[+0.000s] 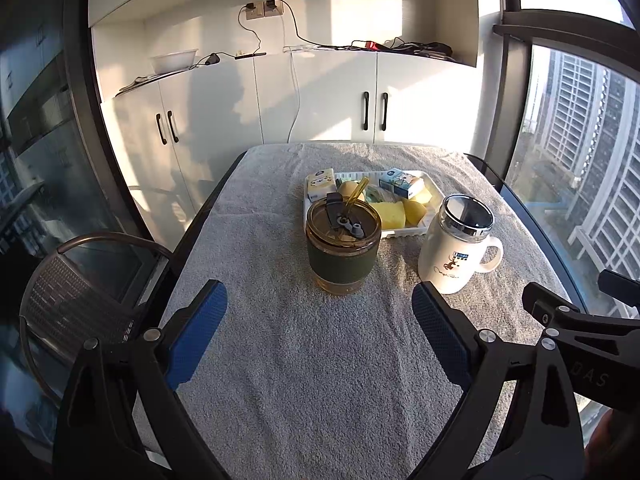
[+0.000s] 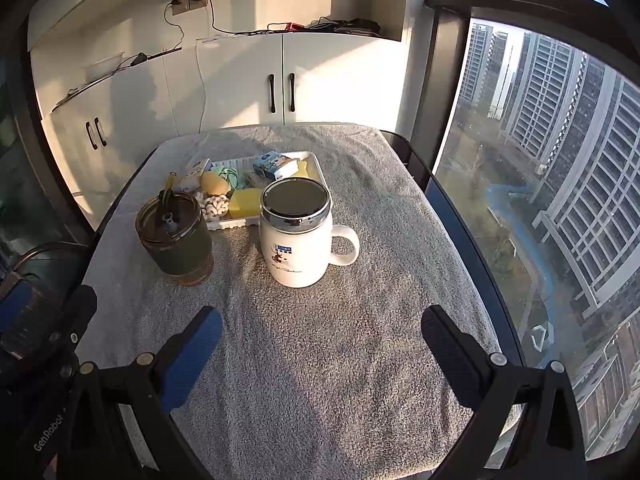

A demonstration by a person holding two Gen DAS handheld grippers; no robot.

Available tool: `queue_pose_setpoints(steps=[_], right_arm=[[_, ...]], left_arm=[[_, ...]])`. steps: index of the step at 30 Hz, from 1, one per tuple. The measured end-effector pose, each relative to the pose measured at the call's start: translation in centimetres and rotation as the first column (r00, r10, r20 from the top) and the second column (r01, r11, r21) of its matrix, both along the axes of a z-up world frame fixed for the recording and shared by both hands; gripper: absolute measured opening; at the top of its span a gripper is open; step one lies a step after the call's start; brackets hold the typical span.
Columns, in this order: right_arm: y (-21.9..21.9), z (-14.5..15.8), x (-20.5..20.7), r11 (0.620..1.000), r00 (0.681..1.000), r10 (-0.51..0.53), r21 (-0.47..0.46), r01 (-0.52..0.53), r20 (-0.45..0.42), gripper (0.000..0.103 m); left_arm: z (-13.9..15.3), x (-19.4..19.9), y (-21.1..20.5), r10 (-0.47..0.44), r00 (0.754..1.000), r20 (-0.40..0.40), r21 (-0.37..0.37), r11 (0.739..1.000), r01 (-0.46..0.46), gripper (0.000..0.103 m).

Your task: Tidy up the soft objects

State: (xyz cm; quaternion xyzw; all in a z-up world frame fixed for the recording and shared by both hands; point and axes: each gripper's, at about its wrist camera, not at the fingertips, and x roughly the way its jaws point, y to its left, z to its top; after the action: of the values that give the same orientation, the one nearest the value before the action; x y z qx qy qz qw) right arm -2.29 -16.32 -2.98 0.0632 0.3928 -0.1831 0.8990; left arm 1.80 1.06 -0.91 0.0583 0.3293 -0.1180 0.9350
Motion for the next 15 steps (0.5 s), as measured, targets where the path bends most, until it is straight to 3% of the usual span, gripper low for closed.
queue_pose_setpoints(steps=[15], right_arm=[[-0.04,-0.08,0.05,1.0,1.0,-0.005,-0.002,0.005,-0.001,0.102]], left_arm=[[-0.1,0.0,-0.13,0.002,1.0,0.0,0.002,1.0,-0.002,0.094]])
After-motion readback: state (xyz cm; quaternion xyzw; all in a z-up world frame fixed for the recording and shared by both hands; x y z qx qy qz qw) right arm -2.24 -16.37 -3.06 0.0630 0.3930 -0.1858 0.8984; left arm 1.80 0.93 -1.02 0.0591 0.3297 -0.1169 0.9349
